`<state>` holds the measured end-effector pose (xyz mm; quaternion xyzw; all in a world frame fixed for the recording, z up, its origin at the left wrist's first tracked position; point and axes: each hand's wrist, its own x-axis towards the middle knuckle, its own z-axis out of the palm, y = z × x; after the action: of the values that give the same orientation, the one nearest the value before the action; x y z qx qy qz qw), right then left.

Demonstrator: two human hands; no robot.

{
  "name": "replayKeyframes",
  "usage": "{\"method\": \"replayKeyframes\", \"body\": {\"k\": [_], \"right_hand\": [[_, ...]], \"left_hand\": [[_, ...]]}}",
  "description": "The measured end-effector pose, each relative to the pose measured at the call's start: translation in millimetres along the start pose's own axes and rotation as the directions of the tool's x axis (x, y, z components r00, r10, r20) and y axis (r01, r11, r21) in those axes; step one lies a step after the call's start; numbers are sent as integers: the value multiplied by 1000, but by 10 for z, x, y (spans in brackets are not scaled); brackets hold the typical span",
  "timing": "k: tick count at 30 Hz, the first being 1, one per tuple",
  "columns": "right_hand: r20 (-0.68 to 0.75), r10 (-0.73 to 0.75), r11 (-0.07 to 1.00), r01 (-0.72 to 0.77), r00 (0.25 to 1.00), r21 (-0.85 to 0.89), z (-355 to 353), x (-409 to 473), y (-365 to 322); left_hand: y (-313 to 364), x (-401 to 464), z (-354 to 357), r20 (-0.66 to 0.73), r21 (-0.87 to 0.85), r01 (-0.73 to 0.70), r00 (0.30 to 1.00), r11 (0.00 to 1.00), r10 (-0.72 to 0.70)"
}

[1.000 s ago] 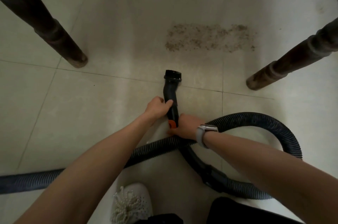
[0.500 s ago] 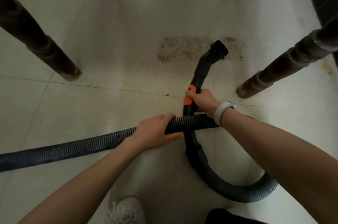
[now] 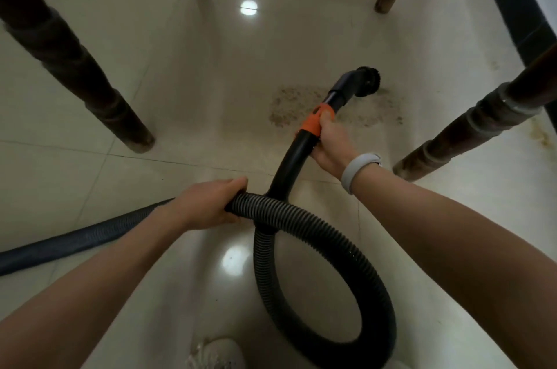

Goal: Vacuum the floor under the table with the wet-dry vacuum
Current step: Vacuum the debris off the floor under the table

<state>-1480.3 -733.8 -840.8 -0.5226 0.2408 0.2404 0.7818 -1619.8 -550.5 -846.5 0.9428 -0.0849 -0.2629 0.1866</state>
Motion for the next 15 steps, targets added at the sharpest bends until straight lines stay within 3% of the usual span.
{"method": "replayKeyframes", "body": {"k": [2,3,5,8,11,15], "right_hand": [[27,21,994,-24,999,110,78,-18,-58],[66,33,994,-40,997,105,103,-44,-59],[164,28,1000,-26,986,-10,127,-122,15],[179,-51,960,97,983,-261,98,-189,145],[136,-70,959,104,988,-263,-5,-182,102],[147,-13,970,48,989,-237,-214,-139,-92]], "left_hand": [[-7,35,-115,104,-272,58,994,961,-30],[24,46,-169,152,-424,67,988,903,-2],[155,67,-226,163,-561,54,985,826,47],[405,135,-123,96,-518,53,995,854,-3],[522,151,144,17,-335,40,999,941,-36],[292,75,327,56,-411,106,994,906,-91]]}}
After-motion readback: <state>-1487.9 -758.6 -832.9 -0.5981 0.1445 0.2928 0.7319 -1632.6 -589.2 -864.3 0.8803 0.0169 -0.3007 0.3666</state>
